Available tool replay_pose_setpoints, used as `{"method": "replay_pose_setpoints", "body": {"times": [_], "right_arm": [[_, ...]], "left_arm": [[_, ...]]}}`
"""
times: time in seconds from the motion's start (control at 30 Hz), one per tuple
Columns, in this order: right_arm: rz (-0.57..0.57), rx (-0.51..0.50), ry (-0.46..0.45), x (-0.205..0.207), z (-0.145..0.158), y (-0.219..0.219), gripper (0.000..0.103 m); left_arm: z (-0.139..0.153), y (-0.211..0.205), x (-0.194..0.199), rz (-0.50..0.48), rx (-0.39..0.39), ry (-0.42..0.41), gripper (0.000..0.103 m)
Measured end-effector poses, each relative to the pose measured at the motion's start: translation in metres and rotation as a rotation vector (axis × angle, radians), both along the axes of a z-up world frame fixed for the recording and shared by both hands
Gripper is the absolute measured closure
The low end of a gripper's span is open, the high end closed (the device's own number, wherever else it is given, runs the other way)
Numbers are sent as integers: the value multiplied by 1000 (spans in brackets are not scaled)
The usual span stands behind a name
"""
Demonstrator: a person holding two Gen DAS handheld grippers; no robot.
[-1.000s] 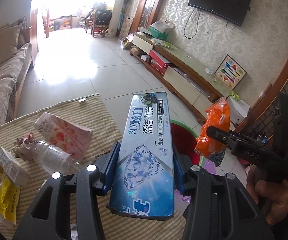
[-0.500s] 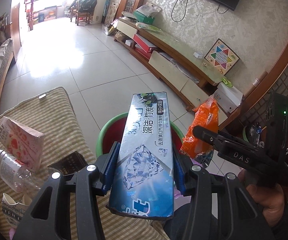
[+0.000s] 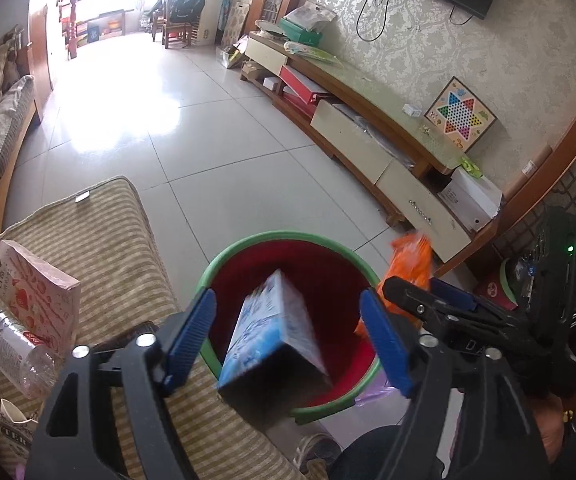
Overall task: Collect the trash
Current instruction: 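Carry the chip bag and toothpaste box over the bucket and release both, then return both open tools over the table toward the foil and pink bag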
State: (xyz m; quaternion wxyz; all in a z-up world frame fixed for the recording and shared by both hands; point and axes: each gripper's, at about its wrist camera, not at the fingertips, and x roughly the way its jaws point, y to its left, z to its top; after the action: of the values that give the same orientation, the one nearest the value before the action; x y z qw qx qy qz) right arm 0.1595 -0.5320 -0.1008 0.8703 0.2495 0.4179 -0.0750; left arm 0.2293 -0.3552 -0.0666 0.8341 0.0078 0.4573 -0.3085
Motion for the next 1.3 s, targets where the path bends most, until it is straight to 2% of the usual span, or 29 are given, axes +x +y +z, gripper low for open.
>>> {"method": "replay_pose_setpoints", "body": {"times": [0.13,0.27,0.53,0.7,1.0,1.3], "right_arm": [[2,-12,5,-1,2,4,10],[6,-24,8,-5,5,8,5],[42,-62,8,-13,18,31,5],[94,-95,-19,-20,34,64,5],[212,-76,-45,-22,47,138,5],[360,-97,-23,-22,44,223,5]], "left_arm": [[7,9,1,20,-20,-2,21],[13,20,0,55,-21,-15,11],[24,67,-11,105,-4,-44,9],[30,112,-28,150,13,-51,8],[41,209,-67,281,10,-61,8],[13,300,-106,391,15,3,8]]}}
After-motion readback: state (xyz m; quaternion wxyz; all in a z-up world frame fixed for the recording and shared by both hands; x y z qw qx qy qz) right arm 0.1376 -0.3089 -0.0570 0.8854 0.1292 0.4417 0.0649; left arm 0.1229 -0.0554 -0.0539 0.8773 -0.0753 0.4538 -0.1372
